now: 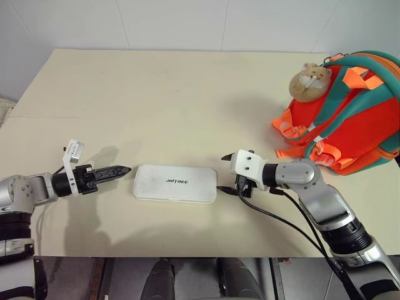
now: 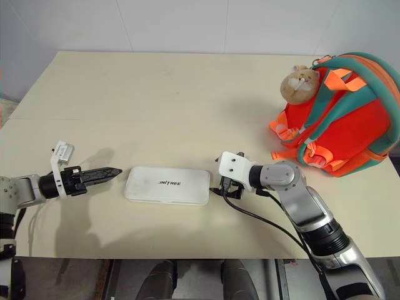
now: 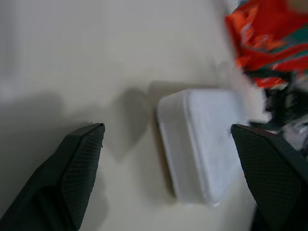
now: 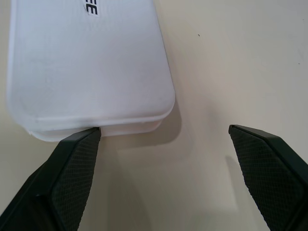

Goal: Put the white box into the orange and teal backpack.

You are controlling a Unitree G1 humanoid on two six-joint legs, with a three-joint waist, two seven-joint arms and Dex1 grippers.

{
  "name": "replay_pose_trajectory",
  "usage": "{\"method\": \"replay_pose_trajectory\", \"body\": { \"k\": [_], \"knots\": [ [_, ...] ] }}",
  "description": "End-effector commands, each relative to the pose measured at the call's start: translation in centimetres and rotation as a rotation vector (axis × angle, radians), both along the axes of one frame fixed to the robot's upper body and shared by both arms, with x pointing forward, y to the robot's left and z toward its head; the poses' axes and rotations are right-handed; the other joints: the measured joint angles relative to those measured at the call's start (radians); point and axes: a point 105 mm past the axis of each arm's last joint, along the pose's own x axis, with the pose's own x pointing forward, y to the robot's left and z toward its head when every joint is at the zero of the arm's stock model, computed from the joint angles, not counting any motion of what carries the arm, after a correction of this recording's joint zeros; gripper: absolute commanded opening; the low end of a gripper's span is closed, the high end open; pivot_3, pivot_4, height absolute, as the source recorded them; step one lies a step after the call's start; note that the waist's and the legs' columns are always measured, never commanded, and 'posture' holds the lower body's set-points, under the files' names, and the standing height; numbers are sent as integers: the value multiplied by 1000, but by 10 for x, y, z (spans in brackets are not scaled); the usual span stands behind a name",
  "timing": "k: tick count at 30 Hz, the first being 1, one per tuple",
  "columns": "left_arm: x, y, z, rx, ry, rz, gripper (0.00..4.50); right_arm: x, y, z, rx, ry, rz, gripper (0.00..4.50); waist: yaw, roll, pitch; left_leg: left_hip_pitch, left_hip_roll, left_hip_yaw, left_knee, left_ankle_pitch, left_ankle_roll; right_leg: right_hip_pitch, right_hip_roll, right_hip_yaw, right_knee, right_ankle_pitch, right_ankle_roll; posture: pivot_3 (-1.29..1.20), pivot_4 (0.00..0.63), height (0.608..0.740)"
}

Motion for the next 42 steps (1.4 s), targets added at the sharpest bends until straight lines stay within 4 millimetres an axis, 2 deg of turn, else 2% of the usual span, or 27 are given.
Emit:
{"method": "replay_pose_trajectory", "body": {
  "k": [1,6,15,19,27,42],
  "knots": [
    [0,-4,5,-79,24,-3,4500,1,5,10,8,-47,25,4489,-1,0,0,0,0,0,0,0,0,0,0,0,0,0,0,0,150,740],
    [-9,-15,-6,-92,97,-53,4500,3,5,11,8,-53,27,4489,-1,0,0,0,0,0,0,0,0,0,0,0,0,0,0,0,150,740],
    [-17,-18,-13,-68,174,-90,4500,8,8,13,16,-67,30,4489,-2,0,0,1,0,0,0,0,0,0,0,0,2,0,0,0,150,740],
    [-14,-17,-7,-66,157,-94,4500,10,9,12,19,-68,33,4489,-2,0,0,1,0,0,0,0,0,0,0,0,2,0,0,0,150,740],
    [-14,-35,1,-112,144,-149,4500,10,12,12,21,-72,43,4489,-1,0,0,1,0,0,0,0,0,0,0,0,2,0,0,0,150,740],
    [-12,-46,11,-129,97,-186,4500,6,22,8,13,-67,86,4489,-2,0,0,1,0,0,0,0,-1,0,0,0,2,0,0,0,150,740]
  ]
}}
